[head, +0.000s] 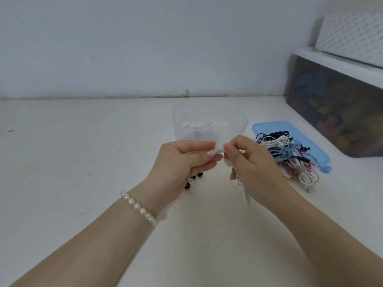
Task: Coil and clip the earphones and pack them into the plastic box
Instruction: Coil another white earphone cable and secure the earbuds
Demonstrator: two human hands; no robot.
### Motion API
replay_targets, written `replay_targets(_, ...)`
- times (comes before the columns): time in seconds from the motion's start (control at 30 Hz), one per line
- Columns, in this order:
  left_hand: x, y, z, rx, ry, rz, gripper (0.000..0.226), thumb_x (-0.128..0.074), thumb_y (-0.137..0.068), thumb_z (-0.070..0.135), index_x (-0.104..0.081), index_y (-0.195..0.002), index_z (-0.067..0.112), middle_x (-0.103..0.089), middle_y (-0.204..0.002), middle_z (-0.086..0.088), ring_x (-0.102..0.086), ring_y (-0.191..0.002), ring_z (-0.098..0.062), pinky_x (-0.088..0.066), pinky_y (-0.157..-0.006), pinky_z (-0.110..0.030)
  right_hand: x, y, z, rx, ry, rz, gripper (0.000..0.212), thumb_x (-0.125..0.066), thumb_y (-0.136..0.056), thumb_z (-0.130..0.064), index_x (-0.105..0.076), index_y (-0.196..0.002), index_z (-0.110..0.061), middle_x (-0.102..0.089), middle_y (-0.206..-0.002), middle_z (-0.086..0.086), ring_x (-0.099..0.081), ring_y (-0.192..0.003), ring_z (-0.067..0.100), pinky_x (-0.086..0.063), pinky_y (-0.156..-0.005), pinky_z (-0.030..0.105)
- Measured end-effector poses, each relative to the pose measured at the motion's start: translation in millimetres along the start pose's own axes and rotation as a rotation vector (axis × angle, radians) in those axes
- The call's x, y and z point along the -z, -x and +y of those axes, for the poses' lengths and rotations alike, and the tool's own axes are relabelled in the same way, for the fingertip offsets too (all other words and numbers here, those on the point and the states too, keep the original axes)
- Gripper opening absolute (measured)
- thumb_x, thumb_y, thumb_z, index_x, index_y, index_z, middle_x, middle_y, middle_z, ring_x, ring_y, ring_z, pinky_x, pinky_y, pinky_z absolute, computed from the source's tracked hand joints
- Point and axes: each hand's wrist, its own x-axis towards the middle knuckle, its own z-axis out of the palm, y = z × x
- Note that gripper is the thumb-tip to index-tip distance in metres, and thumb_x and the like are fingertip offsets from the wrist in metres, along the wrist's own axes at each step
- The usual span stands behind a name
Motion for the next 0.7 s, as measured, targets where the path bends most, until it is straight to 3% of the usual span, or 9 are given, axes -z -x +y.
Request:
replay_targets(0.23, -4, 1, -3, 0.034, 0.135, 0.053, 0.013, -0.061, -0.075, -0.008, -0.066, -0.086, -0.001, -0.073, -0.073, -0.012, -0.071, -0.071, -0.019, -0.058, -0.066, -0.023, -6, -2, 8, 0.041, 0.041, 0.052, 0.024, -0.048, -0.094, -0.021, -0.049, -0.07, -0.017, -0.049, -0.067, -0.001, -0.052, -0.054, 0.016, -0.039, -0.048, 0.015)
replay_targets(0.47, -9, 2, -5, 0.04, 0.2, 0.087, 0.013, -0.062, -0.075, -0.01, -0.065, -0.086, -0.003, -0.073, -0.075, -0.013, -0.072, -0.072, -0.019, -0.058, -0.066, -0.022, -10, -1, 11, 0.123, 0.089, 0.137, 0.024, -0.046, -0.088, -0.03, -0.049, -0.074, -0.011, -0.05, -0.063, -0.003, -0.052, -0.06, 0.023, -0.044, -0.059, 0.035)
replay_targets(0.7, -11, 5, -4, 0.079, 0.244, -0.019, 0.017, -0.054, -0.084, -0.004, -0.065, -0.097, -0.003, -0.073, -0.087, -0.013, -0.071, -0.084, -0.021, -0.058, -0.074, -0.026, -8, -2, 12, 0.236, 0.295, 0.231, 0.021, -0.044, -0.089, -0.031, -0.044, -0.071, -0.019, -0.044, -0.064, -0.005, -0.04, -0.059, 0.011, -0.032, -0.057, 0.018)
